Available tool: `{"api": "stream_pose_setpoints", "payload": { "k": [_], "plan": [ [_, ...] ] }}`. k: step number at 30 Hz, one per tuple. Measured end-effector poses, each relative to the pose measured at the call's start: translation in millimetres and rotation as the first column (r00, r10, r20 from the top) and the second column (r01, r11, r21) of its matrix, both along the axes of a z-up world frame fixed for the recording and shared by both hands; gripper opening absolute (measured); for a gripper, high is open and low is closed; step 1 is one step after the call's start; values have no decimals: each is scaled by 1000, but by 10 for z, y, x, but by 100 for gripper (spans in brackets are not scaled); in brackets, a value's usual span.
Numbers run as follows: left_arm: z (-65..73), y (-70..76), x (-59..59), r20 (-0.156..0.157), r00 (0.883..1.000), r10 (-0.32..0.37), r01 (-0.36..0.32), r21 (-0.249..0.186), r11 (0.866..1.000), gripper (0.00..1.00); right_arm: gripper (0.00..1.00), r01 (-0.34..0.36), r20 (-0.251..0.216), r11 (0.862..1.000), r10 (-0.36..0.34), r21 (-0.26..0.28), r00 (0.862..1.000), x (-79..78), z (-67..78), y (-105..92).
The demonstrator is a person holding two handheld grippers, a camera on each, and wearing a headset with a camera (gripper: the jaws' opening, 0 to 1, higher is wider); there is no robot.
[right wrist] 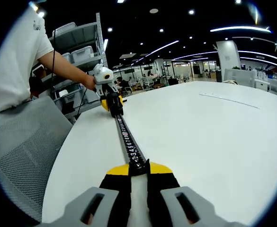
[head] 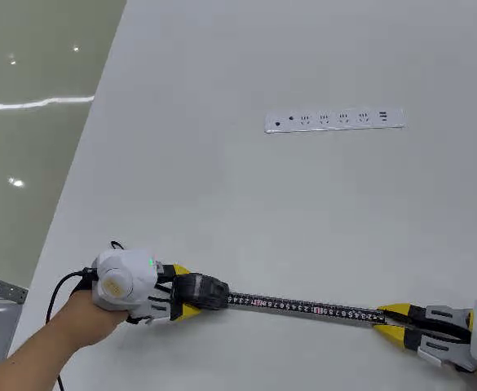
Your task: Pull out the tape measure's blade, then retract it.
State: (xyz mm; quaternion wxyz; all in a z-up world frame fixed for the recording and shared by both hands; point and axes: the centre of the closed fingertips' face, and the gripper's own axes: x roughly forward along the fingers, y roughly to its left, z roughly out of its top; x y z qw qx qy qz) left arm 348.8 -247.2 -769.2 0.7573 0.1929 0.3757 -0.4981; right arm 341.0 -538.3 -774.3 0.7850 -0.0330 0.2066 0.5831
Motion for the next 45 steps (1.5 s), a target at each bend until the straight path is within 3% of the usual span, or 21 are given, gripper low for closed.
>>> {"api": "stream_pose_setpoints", "payload": {
  "k": [9,27,33,34,38,40,42,45],
  "plan": [
    [1,1,-4,0,1000,0,0,6,1000,32,9,10,-5,1000,-10,1,1000,-10,0,-95],
    [3,-8,-11,2,1000,-3,3,3,1000,33,12,2,-15,1000,-2,1,1000,-22,5,-70],
    [10,-15,-7,8,1000,-4,4,2,1000,34,14,8,-34,1000,-7,11,999,-23,7,-62],
    [11,-18,-9,12,1000,-5,5,6,1000,35,14,19,-55,1000,-18,18,998,-28,10,-50],
    [10,-15,6,9,1000,13,-13,3,1000,36,15,13,-45,1000,-12,15,999,-27,15,-38],
    [3,-17,12,2,1000,28,-28,0,1000,40,16,9,-46,1000,-9,17,999,-35,9,-35],
    [11,-29,27,12,999,37,-37,-5,999,51,17,7,-47,1000,-6,18,999,-44,25,-21],
    [60,-30,17,13,999,36,-36,-12,999,44,19,10,-52,1000,-9,22,999,-49,26,-18]
  ]
}}
